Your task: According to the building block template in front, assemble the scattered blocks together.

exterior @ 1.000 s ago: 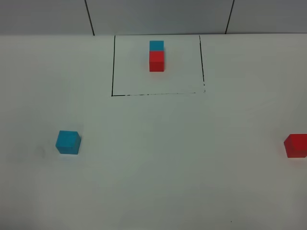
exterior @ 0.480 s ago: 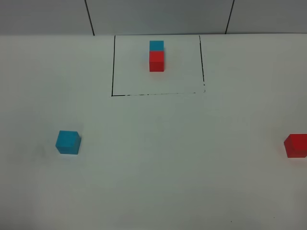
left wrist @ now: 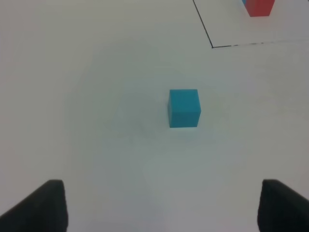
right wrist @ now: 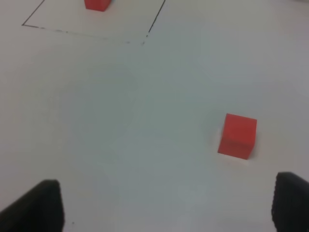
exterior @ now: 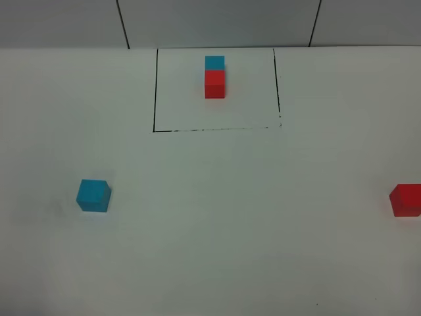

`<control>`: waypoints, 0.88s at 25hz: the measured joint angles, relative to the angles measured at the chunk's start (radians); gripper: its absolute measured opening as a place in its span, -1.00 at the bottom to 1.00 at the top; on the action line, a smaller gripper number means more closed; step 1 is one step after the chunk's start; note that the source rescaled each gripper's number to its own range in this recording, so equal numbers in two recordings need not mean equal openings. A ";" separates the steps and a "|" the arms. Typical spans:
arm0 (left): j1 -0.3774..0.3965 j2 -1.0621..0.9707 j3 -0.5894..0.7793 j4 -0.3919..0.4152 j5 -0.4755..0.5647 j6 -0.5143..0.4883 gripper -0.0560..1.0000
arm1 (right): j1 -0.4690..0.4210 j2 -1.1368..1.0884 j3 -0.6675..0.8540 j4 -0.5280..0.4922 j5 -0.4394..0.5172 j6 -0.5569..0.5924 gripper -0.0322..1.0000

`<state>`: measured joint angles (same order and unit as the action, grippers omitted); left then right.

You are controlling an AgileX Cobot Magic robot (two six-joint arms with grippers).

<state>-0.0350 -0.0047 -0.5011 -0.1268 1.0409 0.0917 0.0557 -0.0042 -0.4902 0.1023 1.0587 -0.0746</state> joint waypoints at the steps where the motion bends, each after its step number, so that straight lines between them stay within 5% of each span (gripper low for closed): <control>1: 0.000 0.000 0.000 0.000 0.000 0.000 0.54 | 0.000 0.000 0.000 0.000 0.000 0.000 0.50; 8: 0.000 0.200 -0.070 0.003 -0.031 -0.041 0.54 | 0.000 0.000 0.000 0.000 0.000 0.000 0.50; 22: -0.018 1.181 -0.351 -0.022 -0.064 -0.032 0.54 | 0.000 0.000 0.000 0.000 0.000 0.000 0.50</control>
<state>-0.0527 1.1768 -0.8524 -0.1489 0.9771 0.0593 0.0557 -0.0042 -0.4902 0.1023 1.0587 -0.0747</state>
